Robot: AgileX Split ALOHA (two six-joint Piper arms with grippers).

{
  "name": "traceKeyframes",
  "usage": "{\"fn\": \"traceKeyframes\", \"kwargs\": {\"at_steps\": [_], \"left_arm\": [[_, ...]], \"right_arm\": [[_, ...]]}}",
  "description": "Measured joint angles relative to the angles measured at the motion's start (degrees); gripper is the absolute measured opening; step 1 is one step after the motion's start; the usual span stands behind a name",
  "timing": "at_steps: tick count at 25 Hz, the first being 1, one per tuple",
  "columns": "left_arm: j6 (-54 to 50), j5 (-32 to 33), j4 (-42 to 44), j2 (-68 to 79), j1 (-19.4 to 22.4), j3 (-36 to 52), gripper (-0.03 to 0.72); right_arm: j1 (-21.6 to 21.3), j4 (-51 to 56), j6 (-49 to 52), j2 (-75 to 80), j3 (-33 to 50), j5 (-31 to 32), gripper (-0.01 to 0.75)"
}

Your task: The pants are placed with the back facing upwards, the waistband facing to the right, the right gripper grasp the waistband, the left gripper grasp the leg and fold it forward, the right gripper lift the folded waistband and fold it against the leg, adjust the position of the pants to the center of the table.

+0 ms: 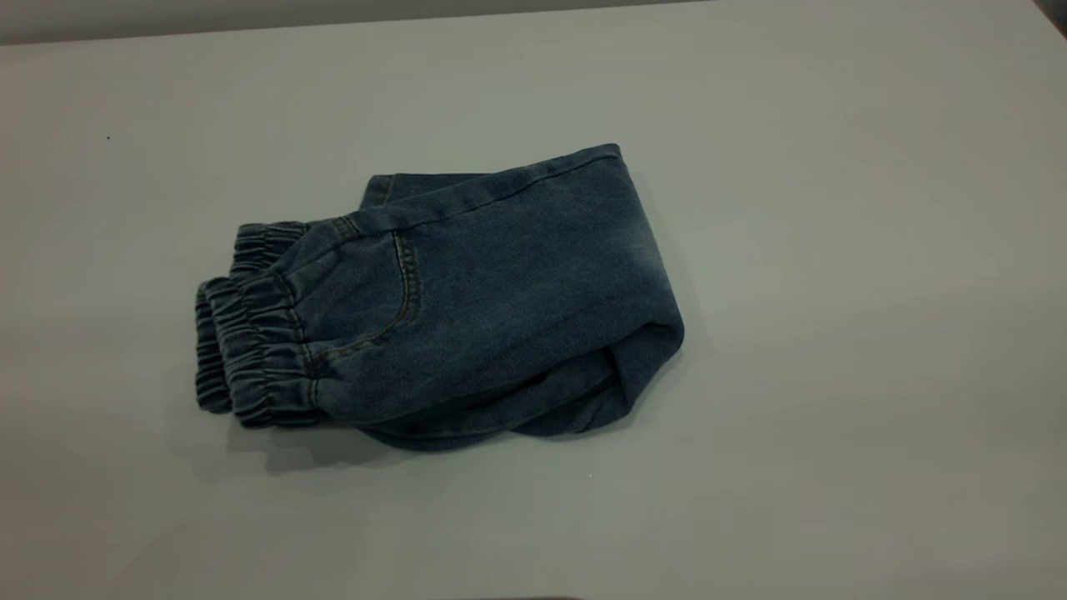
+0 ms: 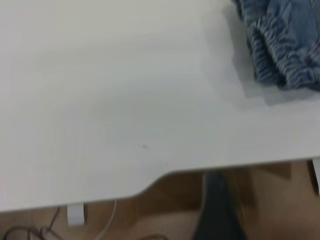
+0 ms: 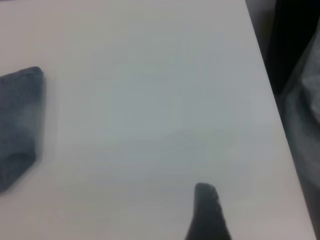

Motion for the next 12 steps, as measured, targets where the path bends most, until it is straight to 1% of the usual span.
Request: {"fn": "traceKeyframes", "kwargs": {"at_steps": [8,12], "left_arm": [[0.0,0.4,0.0,-7.0,0.0,0.0,0.443],[0.0,0.4,0.0,-7.7,0.0,0.0,0.443]], "right_arm": [[0.0,0.0,0.0,0.0,0.0,0.0,0.426],[0.0,0.0,0.0,0.0,0.0,0.0,0.426]]}}
